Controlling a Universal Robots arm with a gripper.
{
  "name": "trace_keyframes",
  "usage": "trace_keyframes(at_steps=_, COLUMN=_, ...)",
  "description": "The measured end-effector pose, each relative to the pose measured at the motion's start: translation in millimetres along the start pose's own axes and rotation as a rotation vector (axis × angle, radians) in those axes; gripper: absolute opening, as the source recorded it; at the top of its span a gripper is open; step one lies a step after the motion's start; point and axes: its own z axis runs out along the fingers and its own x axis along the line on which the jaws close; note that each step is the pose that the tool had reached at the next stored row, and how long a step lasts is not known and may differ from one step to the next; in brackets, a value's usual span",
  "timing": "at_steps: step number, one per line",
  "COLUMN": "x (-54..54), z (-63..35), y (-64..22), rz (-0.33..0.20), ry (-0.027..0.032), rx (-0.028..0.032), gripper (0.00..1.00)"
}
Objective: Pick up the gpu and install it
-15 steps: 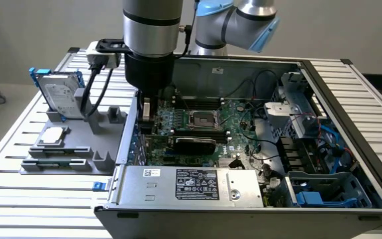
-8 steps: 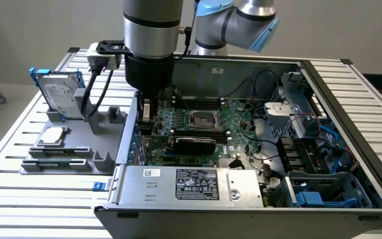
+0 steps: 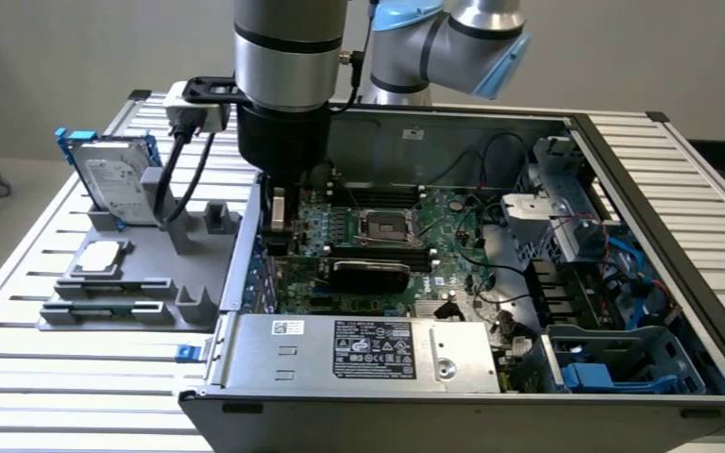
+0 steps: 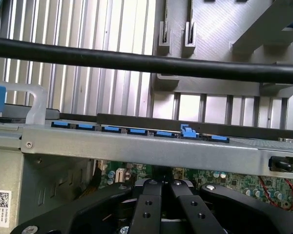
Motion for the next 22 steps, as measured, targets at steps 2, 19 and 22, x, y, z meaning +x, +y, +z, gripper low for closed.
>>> trace_keyframes(at_steps=2, x=0.0, z=0.0, y=0.0, rz=-0.001, ry=-0.0092, rx=0.0008, gripper=0.11)
trace_keyframes(at_steps=19, x=0.2, z=0.0, y=-0.5, rz=-0.004, ry=-0.0247, rx=0.0022, gripper=0.11)
trace_keyframes(at_steps=22, x=0.2, z=-0.4, y=-1.7, rz=-0.004, ry=-0.0246, rx=0.0022, gripper=0.11)
